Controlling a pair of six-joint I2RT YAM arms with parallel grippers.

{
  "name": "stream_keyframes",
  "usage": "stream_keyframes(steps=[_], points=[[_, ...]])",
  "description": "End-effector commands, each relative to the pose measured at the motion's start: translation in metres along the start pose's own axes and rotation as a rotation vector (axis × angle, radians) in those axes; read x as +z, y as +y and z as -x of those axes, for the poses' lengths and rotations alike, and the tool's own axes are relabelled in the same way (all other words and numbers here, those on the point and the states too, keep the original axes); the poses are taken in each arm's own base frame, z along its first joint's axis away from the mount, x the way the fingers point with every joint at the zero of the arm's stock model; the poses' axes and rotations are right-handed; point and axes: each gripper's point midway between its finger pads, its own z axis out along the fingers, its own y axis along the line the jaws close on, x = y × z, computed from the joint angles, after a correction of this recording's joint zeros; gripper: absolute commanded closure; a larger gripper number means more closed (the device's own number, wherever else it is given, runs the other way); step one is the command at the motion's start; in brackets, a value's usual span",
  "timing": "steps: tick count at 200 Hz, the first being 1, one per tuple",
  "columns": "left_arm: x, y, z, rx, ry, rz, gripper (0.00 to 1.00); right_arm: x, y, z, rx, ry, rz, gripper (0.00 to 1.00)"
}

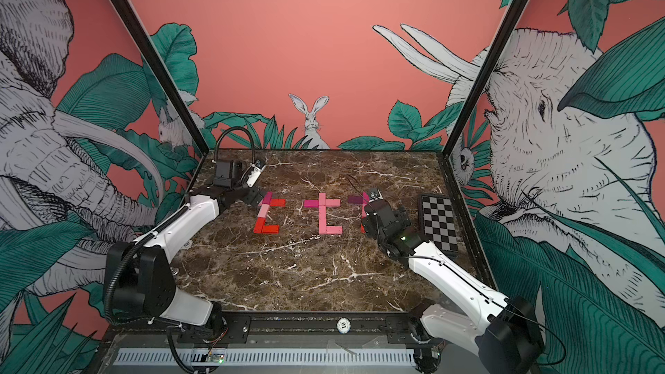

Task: Assemble the letter t with building blocks
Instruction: Reset both arms

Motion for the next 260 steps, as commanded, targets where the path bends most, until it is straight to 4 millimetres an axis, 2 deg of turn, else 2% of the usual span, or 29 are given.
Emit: stream_keyframes(steps=[1, 31, 50, 67, 90, 126, 143, 193, 239, 260], points=[[-0.027, 0.021, -0.001, -0.243, -0.092, 0.074, 0.01, -0.001, -0.004, 0.013, 0.027, -0.048, -0.013, 0.03], [-0.057, 0.037, -0.028, -0.417, -0.202, 0.209, 0.01, 0.001, -0.008, 0.021, 0.021, -0.064, -0.029, 0.03], [-0.075, 0.045, -0.051, -0.48, -0.235, 0.318, 0.01, 0.004, -0.012, 0.026, 0.03, -0.072, -0.045, 0.02], [-0.082, 0.049, -0.078, -0.516, -0.207, 0.413, 0.01, 0.01, -0.017, 0.032, 0.042, -0.083, -0.061, 0.02], [-0.081, 0.047, -0.107, -0.51, -0.172, 0.483, 0.01, 0.02, -0.031, 0.04, 0.061, -0.095, -0.099, 0.01], [-0.067, 0.043, -0.129, -0.494, -0.155, 0.525, 0.01, 0.038, -0.061, 0.043, 0.134, -0.112, -0.177, 0.02], [-0.062, 0.041, -0.131, -0.472, -0.183, 0.533, 0.01, 0.048, -0.07, 0.038, 0.166, -0.13, -0.193, 0.02], [-0.037, 0.033, -0.131, -0.453, -0.241, 0.512, 0.01, 0.082, -0.086, -0.003, 0.239, -0.181, -0.234, 0.02], [-0.018, 0.035, -0.113, -0.411, -0.289, 0.486, 0.01, 0.107, -0.093, -0.034, 0.238, -0.135, -0.265, 0.02], [-0.005, 0.031, -0.108, -0.387, -0.246, 0.436, 0.01, 0.115, -0.096, -0.043, 0.278, -0.156, -0.255, 0.01]])
